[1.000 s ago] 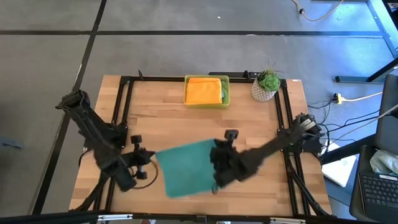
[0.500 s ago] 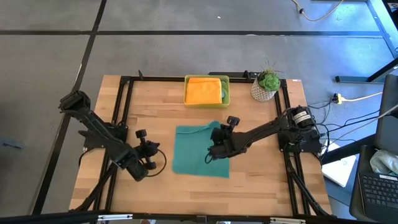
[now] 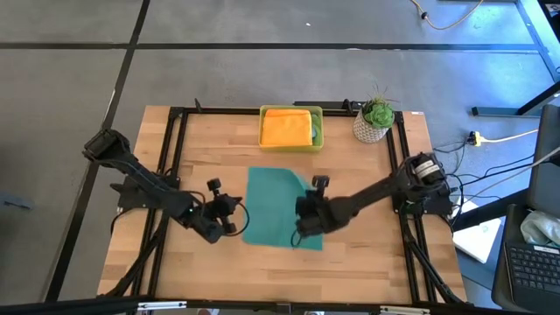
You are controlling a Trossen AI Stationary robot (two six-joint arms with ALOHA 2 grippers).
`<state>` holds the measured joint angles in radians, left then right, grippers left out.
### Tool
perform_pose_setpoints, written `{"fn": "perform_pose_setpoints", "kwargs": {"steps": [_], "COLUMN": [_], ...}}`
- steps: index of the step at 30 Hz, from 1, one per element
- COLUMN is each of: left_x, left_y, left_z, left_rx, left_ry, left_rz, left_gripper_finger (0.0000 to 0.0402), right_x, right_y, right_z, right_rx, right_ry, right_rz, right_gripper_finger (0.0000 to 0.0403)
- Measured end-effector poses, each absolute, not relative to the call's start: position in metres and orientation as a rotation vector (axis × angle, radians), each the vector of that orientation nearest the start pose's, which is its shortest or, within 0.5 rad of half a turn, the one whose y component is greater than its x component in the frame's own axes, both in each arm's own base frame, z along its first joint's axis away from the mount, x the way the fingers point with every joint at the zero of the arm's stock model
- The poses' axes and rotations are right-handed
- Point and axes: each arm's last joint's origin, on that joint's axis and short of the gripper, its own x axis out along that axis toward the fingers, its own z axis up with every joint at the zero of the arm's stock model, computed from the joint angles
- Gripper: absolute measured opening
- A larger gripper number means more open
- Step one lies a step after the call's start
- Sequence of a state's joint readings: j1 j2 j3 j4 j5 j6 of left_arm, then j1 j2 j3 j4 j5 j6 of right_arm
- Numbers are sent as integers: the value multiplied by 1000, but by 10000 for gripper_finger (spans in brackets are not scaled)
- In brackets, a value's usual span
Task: Fold microfiber towels
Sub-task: Fold the blue cloth
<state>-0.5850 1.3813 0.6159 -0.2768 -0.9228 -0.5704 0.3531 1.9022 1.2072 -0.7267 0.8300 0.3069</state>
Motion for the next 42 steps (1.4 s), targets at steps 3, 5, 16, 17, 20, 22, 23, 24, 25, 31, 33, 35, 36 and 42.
{"fn": "perform_pose_setpoints", "kwargs": {"steps": [3,5,16,17,20,22,23,24,25,31,33,35,36,42], "left_x": [204,204,205,205,206,206,206,207,208,214,215,217,219,230], "left_y": [-103,-103,-105,-105,-106,-107,-108,-109,-111,-119,-119,-117,-116,-100], "left_z": [156,155,156,156,157,157,157,157,157,155,149,142,138,129], "left_rx": [150,138,118,118,111,107,105,108,117,322,455,569,613,658], "left_ry": [664,671,650,650,644,641,645,654,667,734,773,808,825,870], "left_rz": [499,493,480,480,478,472,457,429,387,119,73,47,42,82], "left_gripper_finger": [0,0,0,0,0,0,0,0,0,0,2,11,19,91], "right_x": [327,322,286,284,277,274,273,271,271,273,275,277,278,279], "right_y": [124,142,215,218,226,231,233,235,235,233,230,229,229,231], "right_z": [156,157,158,158,158,158,158,158,158,158,158,159,159,160], "right_rx": [-618,-660,-628,-610,-568,-545,-540,-538,-536,-541,-535,-524,-518,-501], "right_ry": [1072,1033,887,885,871,858,854,851,849,854,856,852,847,831], "right_rz": [-443,-391,-235,-227,-216,-212,-207,-203,-202,-206,-215,-219,-219,-215], "right_gripper_finger": [2,2,2,2,2,2,2,2,2,2,2,2,2,2]}}
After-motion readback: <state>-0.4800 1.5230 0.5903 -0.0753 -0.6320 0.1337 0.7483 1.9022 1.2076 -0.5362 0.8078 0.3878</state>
